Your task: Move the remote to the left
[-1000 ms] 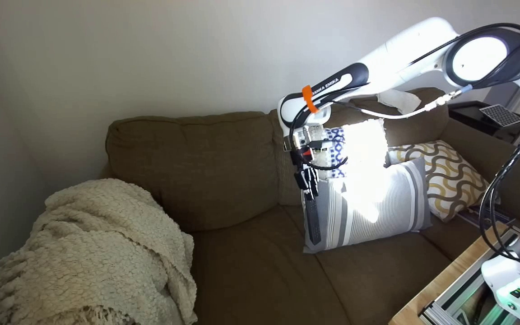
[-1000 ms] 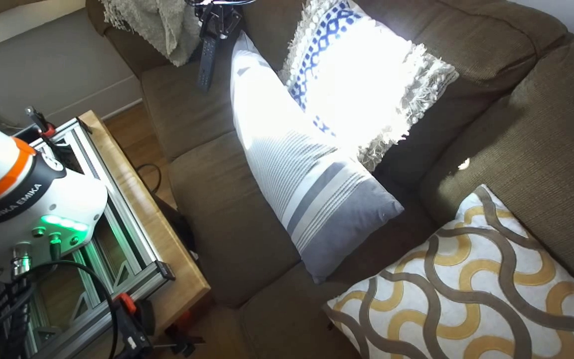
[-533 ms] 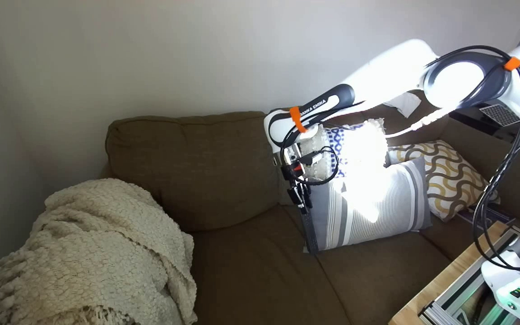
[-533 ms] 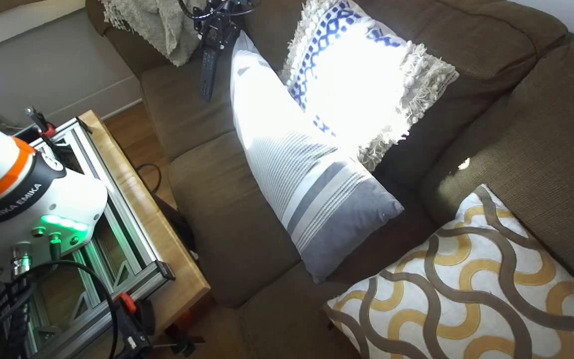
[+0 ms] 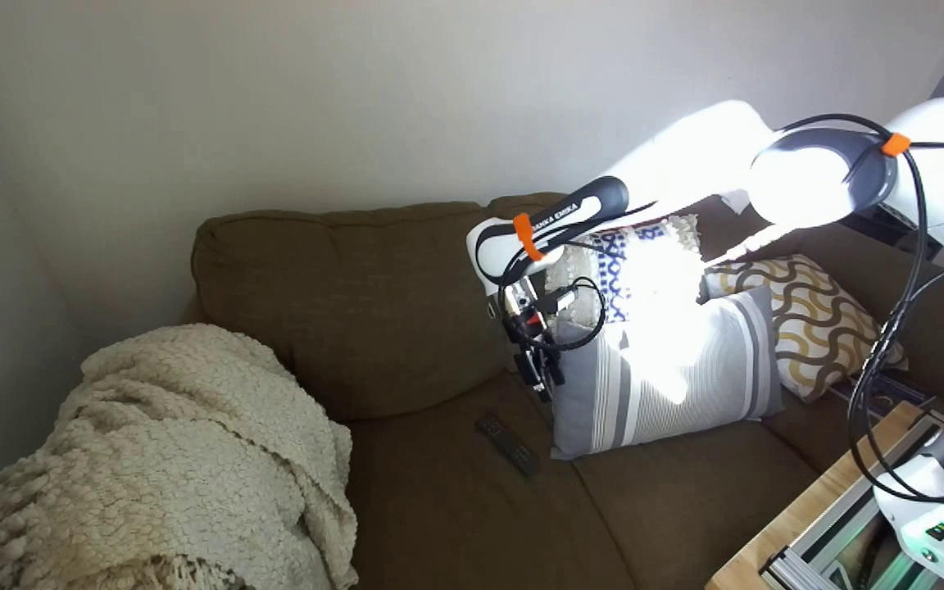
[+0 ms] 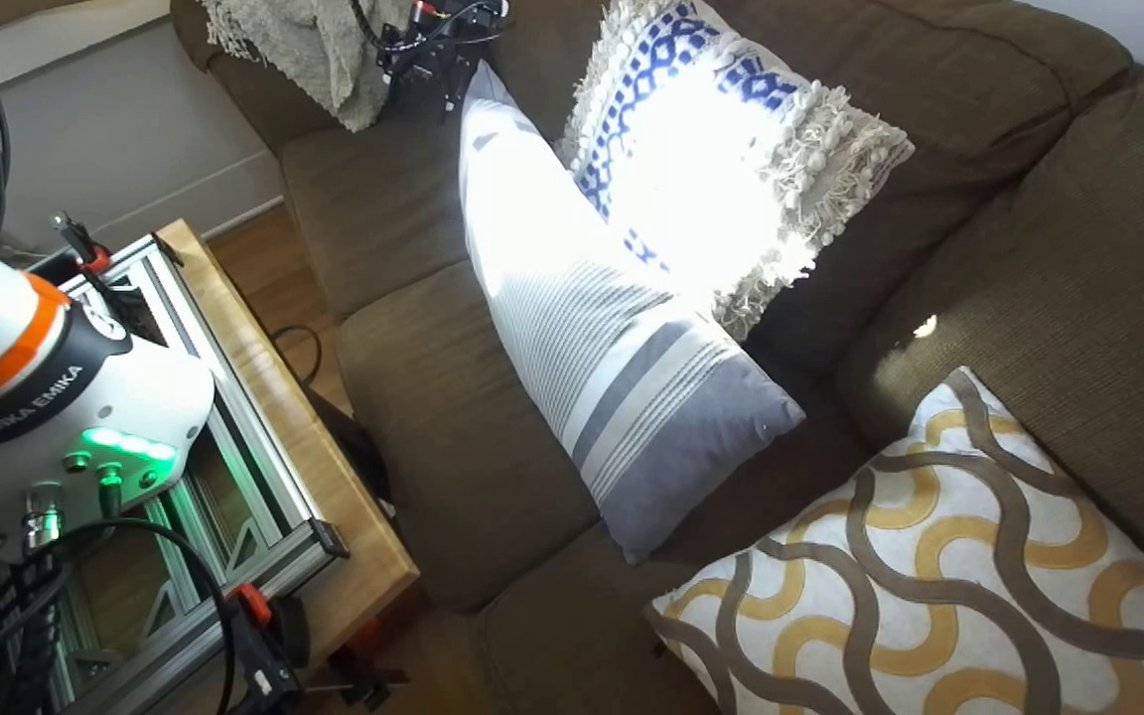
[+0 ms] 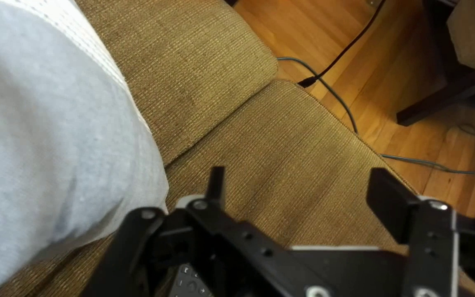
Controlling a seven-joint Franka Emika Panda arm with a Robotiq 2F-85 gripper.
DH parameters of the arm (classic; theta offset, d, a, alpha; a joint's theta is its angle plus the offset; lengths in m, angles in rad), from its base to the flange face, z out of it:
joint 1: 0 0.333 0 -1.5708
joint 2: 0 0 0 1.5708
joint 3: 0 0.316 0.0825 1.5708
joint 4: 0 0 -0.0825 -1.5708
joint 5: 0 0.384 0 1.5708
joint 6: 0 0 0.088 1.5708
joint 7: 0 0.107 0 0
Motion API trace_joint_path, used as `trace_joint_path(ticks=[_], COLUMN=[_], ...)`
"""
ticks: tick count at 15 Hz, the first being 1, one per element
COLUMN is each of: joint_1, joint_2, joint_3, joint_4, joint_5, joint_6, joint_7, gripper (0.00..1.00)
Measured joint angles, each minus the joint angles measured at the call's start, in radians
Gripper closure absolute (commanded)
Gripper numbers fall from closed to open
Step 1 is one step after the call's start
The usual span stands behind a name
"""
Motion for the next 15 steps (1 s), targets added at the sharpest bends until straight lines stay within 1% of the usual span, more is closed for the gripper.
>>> trace_joint_path(ticks=[5,10,12,15], joint_1=[-0.003,-0.038,-0.063,-0.1], joint_2=[0.002,-0.096,-0.163,-0.278], joint_3=[0.0,-0.002,-0.002,-0.001], joint_4=[0.059,0.049,0.02,-0.067], joint_5=[0.0,0.021,0.029,0.033], joint_6=[-0.022,0.01,0.055,0.209], joint_7=[0.002,0.021,0.021,0.017], gripper=[0.0,0.0,0.0,0.0])
